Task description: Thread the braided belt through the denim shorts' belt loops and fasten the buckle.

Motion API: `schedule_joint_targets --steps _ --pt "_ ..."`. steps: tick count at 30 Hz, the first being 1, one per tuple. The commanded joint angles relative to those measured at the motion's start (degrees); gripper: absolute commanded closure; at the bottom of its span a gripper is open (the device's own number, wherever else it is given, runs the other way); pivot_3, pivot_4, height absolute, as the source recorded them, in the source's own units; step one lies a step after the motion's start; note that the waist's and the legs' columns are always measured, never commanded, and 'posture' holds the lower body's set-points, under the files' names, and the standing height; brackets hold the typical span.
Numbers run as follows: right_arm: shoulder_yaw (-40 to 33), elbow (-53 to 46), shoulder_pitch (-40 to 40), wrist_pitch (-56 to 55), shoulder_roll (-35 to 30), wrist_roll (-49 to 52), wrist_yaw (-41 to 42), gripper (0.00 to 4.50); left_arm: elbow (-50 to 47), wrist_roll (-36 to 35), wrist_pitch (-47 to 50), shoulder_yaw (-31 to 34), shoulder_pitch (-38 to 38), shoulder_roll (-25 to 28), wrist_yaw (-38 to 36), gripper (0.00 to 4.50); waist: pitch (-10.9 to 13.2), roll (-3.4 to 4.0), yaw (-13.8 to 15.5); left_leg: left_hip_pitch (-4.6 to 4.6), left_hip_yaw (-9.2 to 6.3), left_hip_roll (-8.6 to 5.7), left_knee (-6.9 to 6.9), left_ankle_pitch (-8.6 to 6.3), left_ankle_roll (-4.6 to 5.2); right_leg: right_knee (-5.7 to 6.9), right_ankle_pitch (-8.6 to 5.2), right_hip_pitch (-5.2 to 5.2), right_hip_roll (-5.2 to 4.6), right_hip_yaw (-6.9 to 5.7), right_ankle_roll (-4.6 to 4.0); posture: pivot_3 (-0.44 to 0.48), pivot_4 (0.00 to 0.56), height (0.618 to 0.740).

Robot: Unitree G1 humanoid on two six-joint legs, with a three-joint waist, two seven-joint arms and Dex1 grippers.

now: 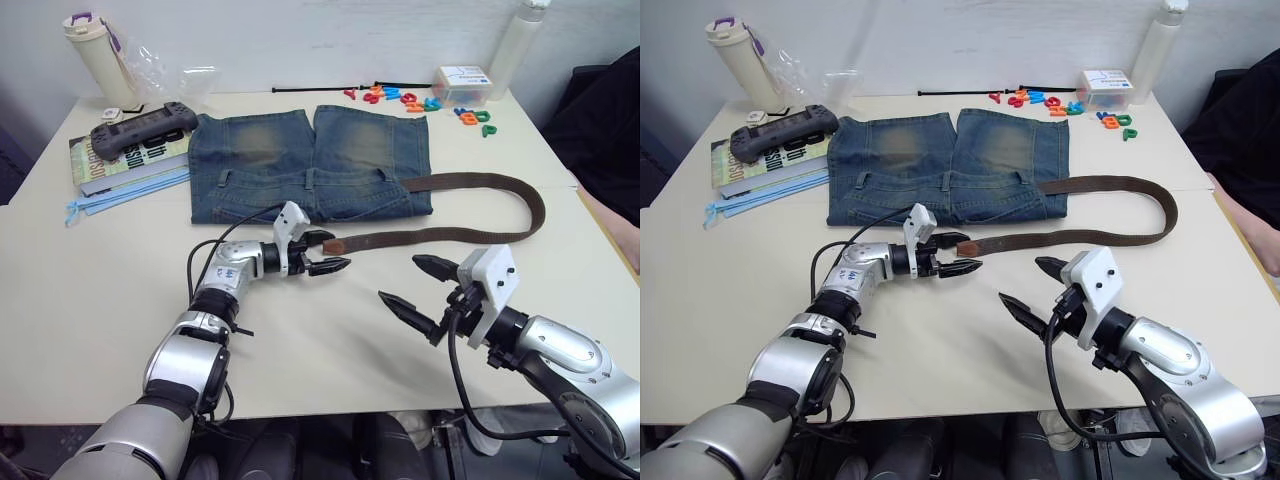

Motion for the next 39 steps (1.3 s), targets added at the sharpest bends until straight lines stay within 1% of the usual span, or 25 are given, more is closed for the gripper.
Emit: schedule_joint_targets --steps 1,8,9,12,15,18,20,23,24,26,29,32,35,39 --pt "-1.2 -2.5 0.0 -0.6 0.2 0.8 -0.6 0.00 0.3 0.4 0.0 0.9 0.1 0.0 -2.0 0.95 0.0 0.00 0.0 0.00 0.00 0.00 0.00 0.00 0.00 0.00 0.00 0.00 0.00 0.00 0.00 0.000 0.150 0.659" --pt "-0.8 -1.5 -0.8 -1.1 0.0 0.5 -0.2 0.00 -1.4 0.9 0.0 1.3 0.8 0.0 -3.2 4.29 0.0 0.00 0.0 0.00 0.00 -0.01 0.00 0.00 0.00 0.01 0.00 -0.01 0.01 -0.01 0.00 0.000 0.150 0.659" --pt "-0.8 -1.4 -0.9 -1.1 0.0 0.4 -0.2 0.00 -1.6 0.9 -0.1 1.3 0.9 -0.1 -3.3 4.43 0.0 0.00 0.0 0.00 0.00 -0.01 0.00 0.00 0.00 0.01 0.00 -0.01 0.00 -0.01 0.00 0.000 0.150 0.659" --pt "-0.7 -1.2 -1.0 -1.1 0.0 0.3 -0.2 0.00 -3.3 0.4 0.6 1.7 1.4 0.1 -3.7 4.43 0.0 0.00 0.0 0.00 0.00 -0.01 0.00 0.00 0.00 0.01 0.00 -0.01 0.01 -0.01 0.00 0.000 0.150 0.659" --pt "-0.7 -1.2 -0.7 -1.1 0.4 0.1 -0.7 0.00 -8.1 -1.7 4.0 2.9 2.6 0.5 -4.4 4.43 0.0 0.00 -0.1 -0.01 0.00 -0.01 0.00 0.00 0.00 0.02 0.00 -0.02 0.01 0.00 0.00 0.000 0.150 0.659" --pt "-1.6 -1.2 0.3 1.0 2.7 2.4 -3.3 0.00 -21.0 -7.7 15.2 5.3 6.3 1.0 -4.9 4.43 0.0 0.00 -0.3 -0.02 -0.01 0.01 0.00 0.01 -0.01 0.04 0.00 -0.04 0.02 0.01 0.00 0.000 0.150 0.659" --pt "-2.0 -1.5 0.9 3.3 5.5 7.0 -5.0 0.00 -30.9 -12.3 24.0 6.8 9.6 1.5 -3.6 4.43 0.0 0.00 -0.6 -0.02 -0.02 0.02 0.00 0.01 -0.02 0.06 0.00 -0.06 0.03 0.02 0.00 0.000 0.150 0.659" --pt "-2.5 -1.2 1.9 6.6 10.4 16.4 -8.0 0.00 -43.6 -19.2 36.0 9.1 14.1 2.2 0.1 4.43 0.0 0.02 -1.3 0.00 -0.04 0.03 0.00 0.02 -0.04 0.08 0.00 -0.04 0.03 0.04 0.00 0.000 0.150 0.659" --pt "-2.4 -0.9 2.0 7.4 11.7 19.1 -9.0 0.00 -47.0 -21.1 39.0 9.7 15.3 2.5 1.1 4.43 0.0 0.02 -1.4 0.04 -0.04 0.04 0.00 0.03 -0.04 0.11 0.00 -0.01 0.04 0.04 0.00 0.000 0.150 0.659" --pt "-2.8 0.8 0.8 7.5 16.0 28.1 -12.3 0.00 -52.3 -24.2 43.8 10.6 17.4 3.0 3.2 4.43 0.0 0.03 -1.6 0.10 0.00 0.04 0.00 0.04 -0.06 0.16 0.00 -0.01 0.06 0.09 0.00 0.000 0.150 0.659" --pt "-2.9 3.9 -2.4 7.2 19.2 37.5 -16.5 0.00 -56.4 -26.9 47.6 11.2 19.3 3.4 5.5 4.43 0.0 0.04 -1.6 0.19 0.01 0.05 0.01 0.07 -0.10 0.26 0.00 0.03 0.08 0.10 -0.01 0.000 0.150 0.659" --pt "-2.9 8.7 -6.2 6.5 20.5 42.9 -19.8 0.00 -58.6 -28.3 49.3 11.1 20.2 3.5 6.7 4.43 0.0 0.04 -1.5 0.19 0.00 0.03 0.06 0.08 -0.10 0.30 0.02 0.03 0.07 0.10 -0.04 0.000 0.150 0.659" --pt "-3.3 13.3 -9.3 6.0 20.6 46.0 -21.3 0.00 -59.9 -29.4 50.1 11.0 20.7 3.7 7.4 4.43 0.0 0.04 -1.5 0.17 0.01 0.03 0.05 0.08 -0.10 0.29 0.02 0.00 0.07 0.10 -0.04 0.000 0.150 0.659" --pt "-3.1 17.1 -11.1 5.5 20.6 47.1 -21.0 0.00 -61.7 -31.3 51.5 10.8 21.1 3.8 7.5 4.43 0.0 0.04 -1.5 0.15 0.01 0.03 0.04 0.08 -0.10 0.28 0.02 -0.02 0.07 0.09 -0.04 0.000 0.150 0.659"
